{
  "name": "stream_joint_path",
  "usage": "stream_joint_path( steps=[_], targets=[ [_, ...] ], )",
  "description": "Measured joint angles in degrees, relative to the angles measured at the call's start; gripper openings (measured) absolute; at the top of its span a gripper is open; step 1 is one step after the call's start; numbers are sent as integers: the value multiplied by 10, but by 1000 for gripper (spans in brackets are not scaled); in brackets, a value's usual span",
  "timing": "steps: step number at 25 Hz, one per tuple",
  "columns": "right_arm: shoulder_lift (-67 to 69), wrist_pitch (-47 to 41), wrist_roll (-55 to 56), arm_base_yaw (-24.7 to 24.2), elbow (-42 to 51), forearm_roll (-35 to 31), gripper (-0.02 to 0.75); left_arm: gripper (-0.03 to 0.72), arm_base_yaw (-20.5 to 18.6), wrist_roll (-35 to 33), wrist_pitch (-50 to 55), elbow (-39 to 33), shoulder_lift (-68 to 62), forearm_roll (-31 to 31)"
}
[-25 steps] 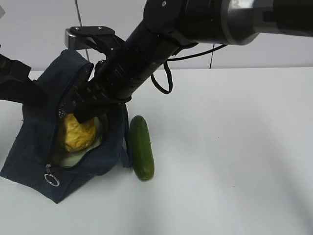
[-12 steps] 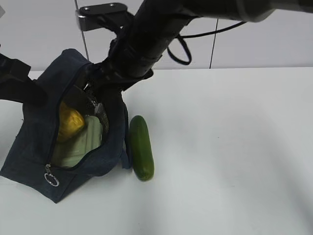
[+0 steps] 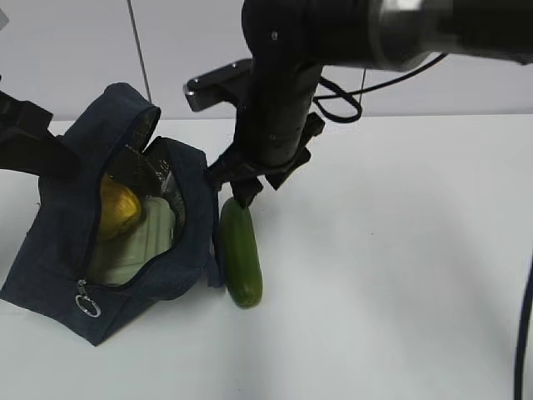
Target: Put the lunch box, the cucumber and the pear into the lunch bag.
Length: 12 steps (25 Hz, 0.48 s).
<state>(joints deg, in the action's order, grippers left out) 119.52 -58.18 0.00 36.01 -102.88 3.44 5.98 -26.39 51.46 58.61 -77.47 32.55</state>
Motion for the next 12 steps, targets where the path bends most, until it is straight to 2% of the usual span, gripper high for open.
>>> stream_joint_path(
  steps=[12],
  targets=[
    [70, -6, -15, 0, 0, -89, 430, 18, 0, 5, -6, 0, 0, -34]
  ],
)
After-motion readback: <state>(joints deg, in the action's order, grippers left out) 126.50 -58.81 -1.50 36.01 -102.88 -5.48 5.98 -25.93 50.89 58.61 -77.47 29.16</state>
